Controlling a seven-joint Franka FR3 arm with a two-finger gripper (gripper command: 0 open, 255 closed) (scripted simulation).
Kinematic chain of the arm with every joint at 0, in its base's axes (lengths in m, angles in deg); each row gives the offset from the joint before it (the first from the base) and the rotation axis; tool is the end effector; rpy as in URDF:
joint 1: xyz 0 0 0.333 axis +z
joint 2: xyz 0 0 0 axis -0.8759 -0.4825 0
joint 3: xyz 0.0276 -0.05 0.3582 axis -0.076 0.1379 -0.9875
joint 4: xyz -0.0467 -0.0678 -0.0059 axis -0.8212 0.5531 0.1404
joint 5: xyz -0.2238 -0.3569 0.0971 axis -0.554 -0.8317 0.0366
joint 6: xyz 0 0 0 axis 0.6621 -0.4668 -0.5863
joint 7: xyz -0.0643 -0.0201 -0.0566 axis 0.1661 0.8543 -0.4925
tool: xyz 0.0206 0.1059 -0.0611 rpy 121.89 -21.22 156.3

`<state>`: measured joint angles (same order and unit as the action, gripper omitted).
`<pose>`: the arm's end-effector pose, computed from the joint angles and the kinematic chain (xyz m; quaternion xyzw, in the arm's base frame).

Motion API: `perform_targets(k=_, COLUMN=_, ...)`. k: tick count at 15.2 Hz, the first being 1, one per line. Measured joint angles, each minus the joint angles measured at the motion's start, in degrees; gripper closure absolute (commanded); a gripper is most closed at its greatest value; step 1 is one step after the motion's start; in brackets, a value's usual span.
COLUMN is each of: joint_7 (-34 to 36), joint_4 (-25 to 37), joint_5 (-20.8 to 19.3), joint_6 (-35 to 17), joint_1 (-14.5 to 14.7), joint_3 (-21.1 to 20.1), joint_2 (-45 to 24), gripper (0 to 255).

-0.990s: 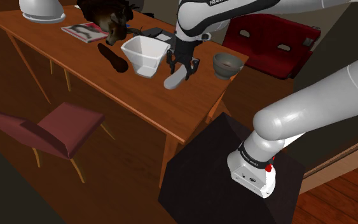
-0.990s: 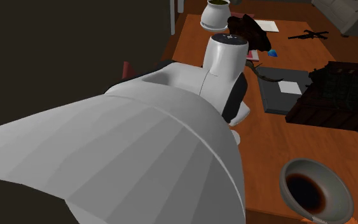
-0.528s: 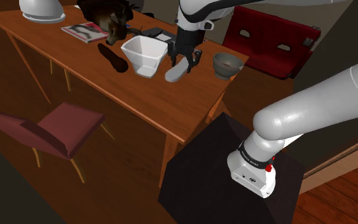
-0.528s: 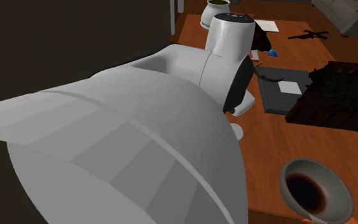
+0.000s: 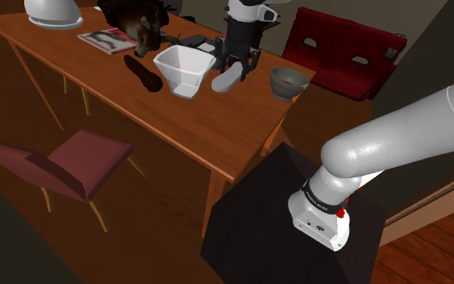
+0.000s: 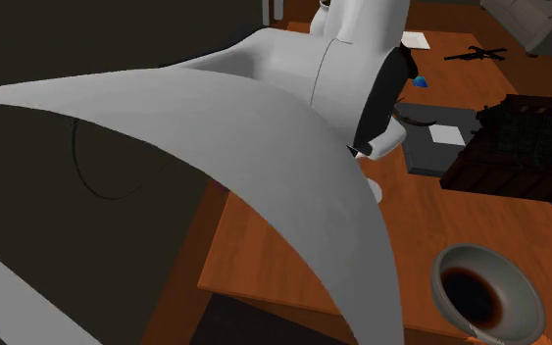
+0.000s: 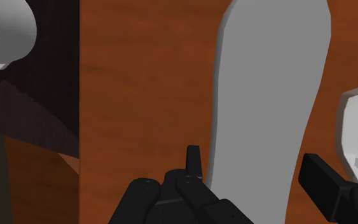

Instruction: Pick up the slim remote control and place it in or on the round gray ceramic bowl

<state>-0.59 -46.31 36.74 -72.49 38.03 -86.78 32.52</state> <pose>0.4584 0.0344 0.5156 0.7899 -0.6132 -0.0022 0.0094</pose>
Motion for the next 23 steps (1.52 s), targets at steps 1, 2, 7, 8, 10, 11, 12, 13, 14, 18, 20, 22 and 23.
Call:
perform_targets(k=1, joint_7=0.0, joint_4=0.7, joint_5=-0.1, joint_6=0.8, joint_1=0.0, joint_3=0.1, joint_2=0.1, gripper=255)
perform_targets(k=2, joint_7=0.1, joint_4=1.5, joint_5=-0.1, joint_6=1.6, joint_1=0.0, joint_3=0.2, joint_2=0.1, gripper=255)
perform_targets(k=7, joint_7=-0.6, joint_4=4.2, joint_5=-0.4, joint_6=4.7, joint_1=-0.4, joint_3=1.1, joint_2=0.5, gripper=255)
perform_targets(k=8, joint_7=-1.6, joint_4=3.8, joint_5=-0.6, joint_6=4.9, joint_1=-0.7, joint_3=1.8, joint_2=1.0, gripper=255)
perform_targets(k=10, joint_7=-4.3, joint_4=3.0, joint_5=-1.2, joint_6=5.3, joint_1=-1.5, joint_3=4.0, joint_2=2.0, gripper=255)
perform_targets(k=11, joint_7=-5.5, joint_4=2.8, joint_5=-1.5, joint_6=5.3, joint_1=-1.9, joint_3=4.9, joint_2=2.1, gripper=255)
perform_targets(k=12, joint_7=-7.0, joint_4=2.6, joint_5=-2.0, joint_6=5.3, joint_1=-2.5, joint_3=6.0, joint_2=2.2, gripper=255)
perform_targets(k=13, joint_7=-8.4, joint_4=2.4, joint_5=-2.5, joint_6=5.0, joint_1=-3.0, joint_3=7.0, joint_2=2.1, gripper=255)
perform_targets(k=14, joint_7=-9.8, joint_4=2.4, joint_5=-3.0, joint_6=5.2, joint_1=-3.6, joint_3=8.1, joint_2=2.1, gripper=255)
perform_targets(k=18, joint_7=-15.6, joint_4=2.1, joint_5=-4.9, joint_6=5.2, joint_1=-5.8, joint_3=12.4, joint_2=2.2, gripper=255)
perform_targets(k=20, joint_7=-18.2, joint_4=2.1, joint_5=-5.8, joint_6=5.1, joint_1=-6.9, joint_3=14.4, joint_2=1.9, gripper=255)
perform_targets(k=22, joint_7=-20.6, joint_4=2.7, joint_5=-6.6, joint_6=5.1, joint_1=-7.9, joint_3=16.1, joint_2=1.4, gripper=255)
perform_targets(k=23, joint_7=-22.1, joint_4=2.5, joint_5=-7.2, joint_6=4.8, joint_1=-8.5, joint_3=17.3, joint_2=1.2, gripper=255)
